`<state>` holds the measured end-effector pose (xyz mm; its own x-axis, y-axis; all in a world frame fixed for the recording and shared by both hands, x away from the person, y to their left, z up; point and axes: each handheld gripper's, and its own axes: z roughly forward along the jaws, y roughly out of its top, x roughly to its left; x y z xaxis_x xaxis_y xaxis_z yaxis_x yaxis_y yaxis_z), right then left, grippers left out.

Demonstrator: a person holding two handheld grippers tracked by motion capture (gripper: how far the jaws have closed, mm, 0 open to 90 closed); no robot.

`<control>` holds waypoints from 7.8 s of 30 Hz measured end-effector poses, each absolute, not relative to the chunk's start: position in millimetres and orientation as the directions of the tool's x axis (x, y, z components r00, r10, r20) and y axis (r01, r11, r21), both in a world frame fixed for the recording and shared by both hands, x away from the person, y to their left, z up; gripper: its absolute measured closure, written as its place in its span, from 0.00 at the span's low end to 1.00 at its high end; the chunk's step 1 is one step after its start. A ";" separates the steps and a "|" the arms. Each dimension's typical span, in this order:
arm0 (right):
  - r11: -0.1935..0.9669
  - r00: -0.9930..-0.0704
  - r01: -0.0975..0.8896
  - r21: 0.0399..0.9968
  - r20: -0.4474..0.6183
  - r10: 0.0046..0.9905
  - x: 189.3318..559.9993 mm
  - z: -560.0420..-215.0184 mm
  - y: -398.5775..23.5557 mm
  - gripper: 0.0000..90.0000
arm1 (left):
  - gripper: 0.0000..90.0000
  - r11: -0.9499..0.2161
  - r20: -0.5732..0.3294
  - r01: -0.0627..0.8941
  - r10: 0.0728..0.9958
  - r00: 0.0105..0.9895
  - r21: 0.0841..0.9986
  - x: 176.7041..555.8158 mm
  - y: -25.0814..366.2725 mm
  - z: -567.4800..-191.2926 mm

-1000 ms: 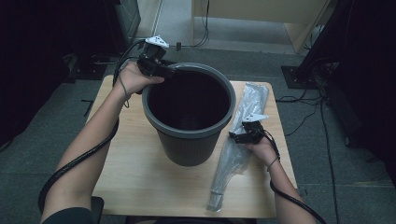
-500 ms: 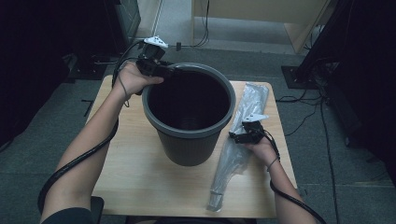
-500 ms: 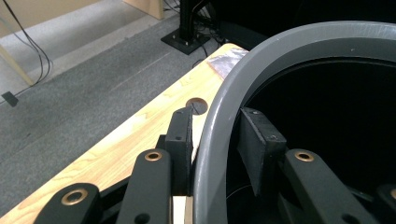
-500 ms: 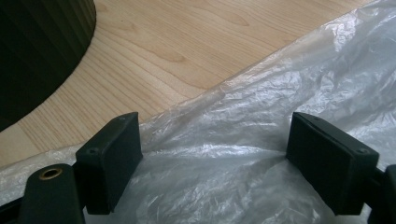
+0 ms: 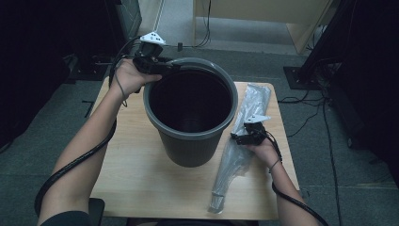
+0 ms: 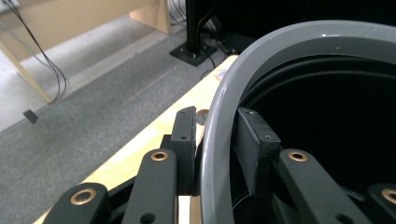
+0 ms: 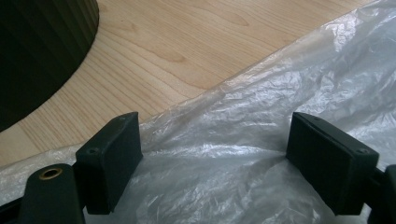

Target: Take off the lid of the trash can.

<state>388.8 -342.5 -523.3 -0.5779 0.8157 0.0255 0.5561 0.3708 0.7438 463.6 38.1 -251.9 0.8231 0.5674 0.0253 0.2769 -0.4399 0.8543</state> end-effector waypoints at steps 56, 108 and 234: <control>0.370 -0.577 0.558 0.743 0.028 0.816 388.2 -523.2 -342.4 0.20 | 0.87 -0.323 -0.302 0.604 0.640 0.706 0.728 476.1 78.7 -238.1; 0.368 -0.576 0.558 0.744 0.027 0.817 388.2 -523.3 -342.3 0.20 | 0.85 -0.255 -0.202 0.605 0.787 0.583 0.754 454.8 162.6 -218.5; 0.371 -0.579 0.556 0.744 0.026 0.815 386.8 -523.3 -342.0 0.20 | 0.85 -0.013 -0.240 0.726 0.939 0.244 0.688 407.7 315.0 -367.5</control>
